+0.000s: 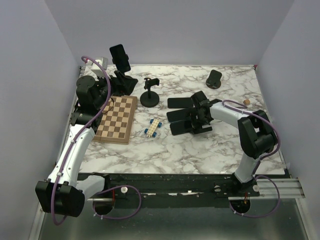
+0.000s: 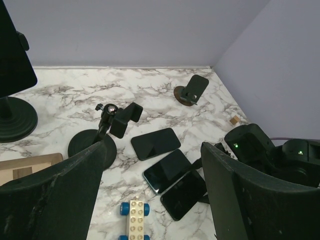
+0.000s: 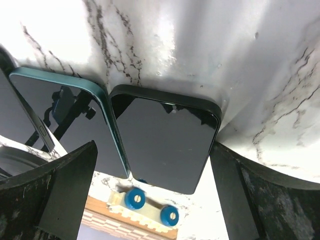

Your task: Remove the phone from the phone stand

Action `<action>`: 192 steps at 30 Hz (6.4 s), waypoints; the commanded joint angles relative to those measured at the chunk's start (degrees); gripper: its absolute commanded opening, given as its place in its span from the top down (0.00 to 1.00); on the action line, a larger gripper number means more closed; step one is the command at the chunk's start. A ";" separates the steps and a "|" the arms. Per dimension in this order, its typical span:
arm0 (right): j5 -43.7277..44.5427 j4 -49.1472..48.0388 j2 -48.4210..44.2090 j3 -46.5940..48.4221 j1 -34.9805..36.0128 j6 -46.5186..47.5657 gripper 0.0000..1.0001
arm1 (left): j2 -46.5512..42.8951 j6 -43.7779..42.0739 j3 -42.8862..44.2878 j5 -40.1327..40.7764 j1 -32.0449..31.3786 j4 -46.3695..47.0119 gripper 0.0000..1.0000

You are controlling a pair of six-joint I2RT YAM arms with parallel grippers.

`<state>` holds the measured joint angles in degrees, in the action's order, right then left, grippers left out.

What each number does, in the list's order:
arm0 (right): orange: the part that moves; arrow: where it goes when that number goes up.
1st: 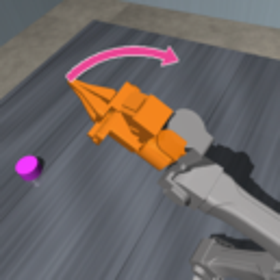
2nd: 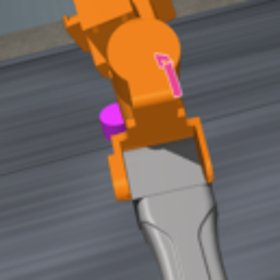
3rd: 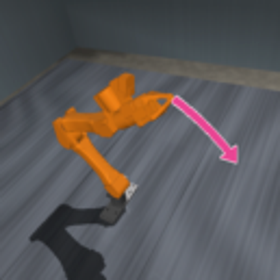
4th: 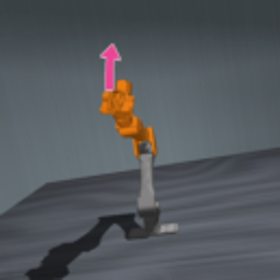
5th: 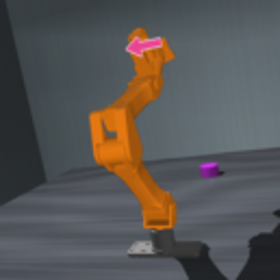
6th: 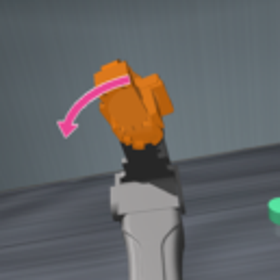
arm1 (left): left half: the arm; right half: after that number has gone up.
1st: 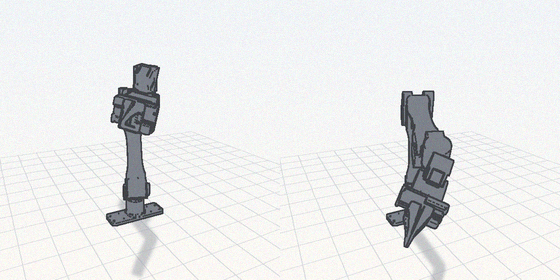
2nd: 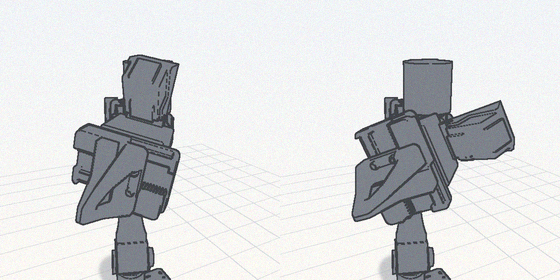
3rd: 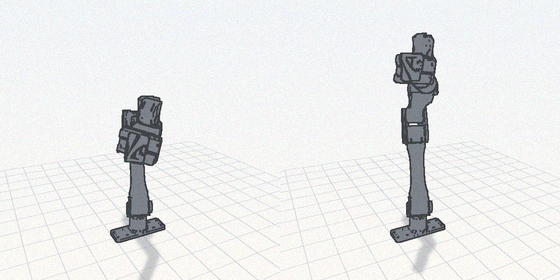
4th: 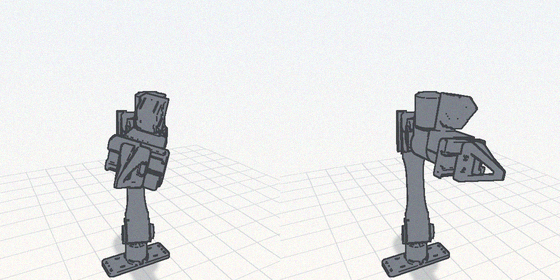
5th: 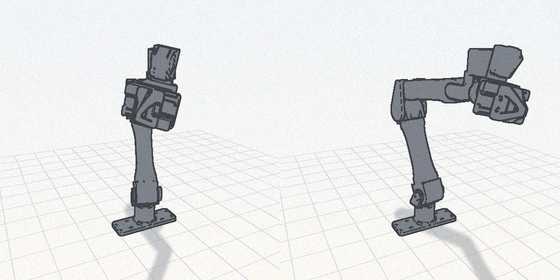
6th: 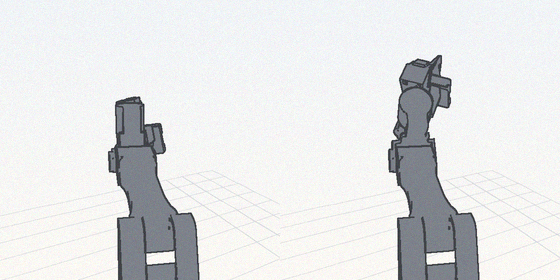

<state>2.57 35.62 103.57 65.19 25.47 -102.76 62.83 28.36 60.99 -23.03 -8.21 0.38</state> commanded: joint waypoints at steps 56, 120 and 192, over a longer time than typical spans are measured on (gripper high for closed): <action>-31.06 -26.30 -45.38 -17.91 2.39 77.09 0.00 | 57.13 21.02 35.57 -20.01 20.87 44.87 0.19; -13.31 -18.13 -38.20 -11.85 2.38 75.14 0.00 | 77.77 26.54 65.17 -27.71 -3.24 34.49 0.44; 7.47 -22.23 27.97 65.68 6.08 102.15 0.00 | 3.06 15.51 -5.67 -23.76 2.93 11.14 0.02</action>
<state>5.91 12.93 128.97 128.03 30.96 -1.48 65.58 43.46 55.77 -44.97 -5.61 9.89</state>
